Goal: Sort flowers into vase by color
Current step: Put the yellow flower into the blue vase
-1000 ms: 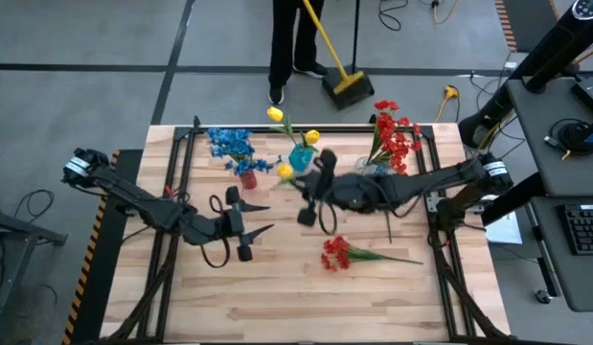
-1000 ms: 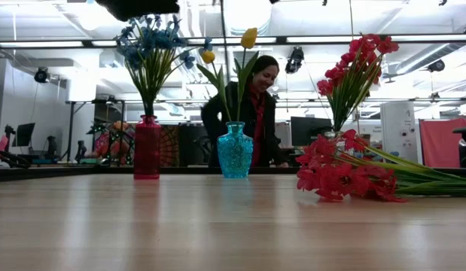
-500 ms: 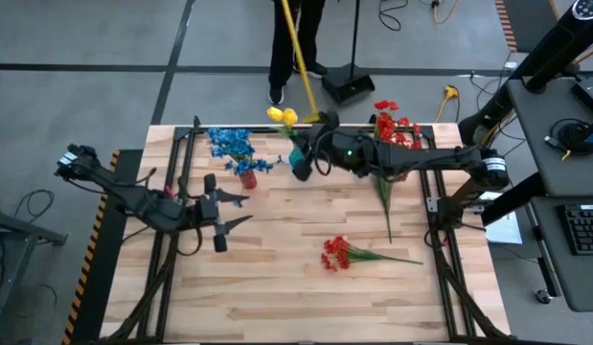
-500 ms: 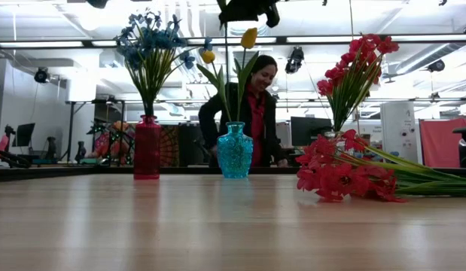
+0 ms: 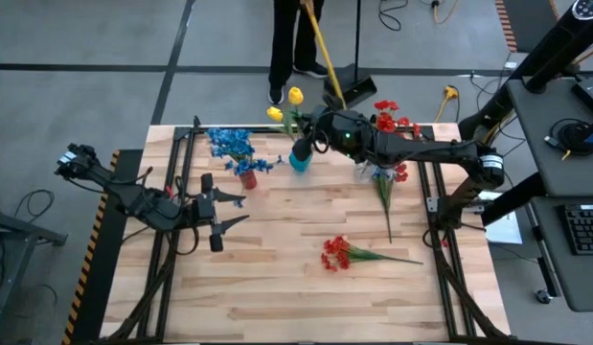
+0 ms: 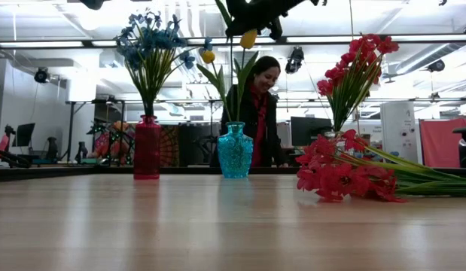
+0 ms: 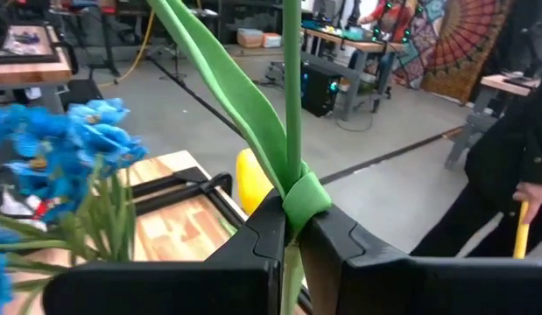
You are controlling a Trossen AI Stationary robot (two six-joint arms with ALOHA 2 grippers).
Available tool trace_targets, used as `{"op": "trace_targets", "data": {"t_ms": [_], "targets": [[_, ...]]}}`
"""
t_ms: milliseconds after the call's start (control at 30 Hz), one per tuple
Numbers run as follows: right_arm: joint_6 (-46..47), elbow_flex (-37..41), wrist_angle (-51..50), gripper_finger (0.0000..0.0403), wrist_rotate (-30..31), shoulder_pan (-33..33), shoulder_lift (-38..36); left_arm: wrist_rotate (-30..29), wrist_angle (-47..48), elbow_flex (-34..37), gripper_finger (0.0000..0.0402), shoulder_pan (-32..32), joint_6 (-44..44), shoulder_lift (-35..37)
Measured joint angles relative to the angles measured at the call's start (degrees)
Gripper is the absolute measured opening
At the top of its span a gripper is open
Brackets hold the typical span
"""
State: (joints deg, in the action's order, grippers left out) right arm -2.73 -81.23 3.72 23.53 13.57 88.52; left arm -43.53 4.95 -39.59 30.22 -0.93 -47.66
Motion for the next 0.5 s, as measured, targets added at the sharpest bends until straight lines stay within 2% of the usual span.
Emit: {"op": "trace_targets", "data": {"t_ms": [500], "targets": [[0.9, 0.02, 0.01, 0.0018, -0.02, 1.7, 1.24, -0.02, 0.11, 0.0, 0.0204, -0.02, -0.02, -0.02]]}}
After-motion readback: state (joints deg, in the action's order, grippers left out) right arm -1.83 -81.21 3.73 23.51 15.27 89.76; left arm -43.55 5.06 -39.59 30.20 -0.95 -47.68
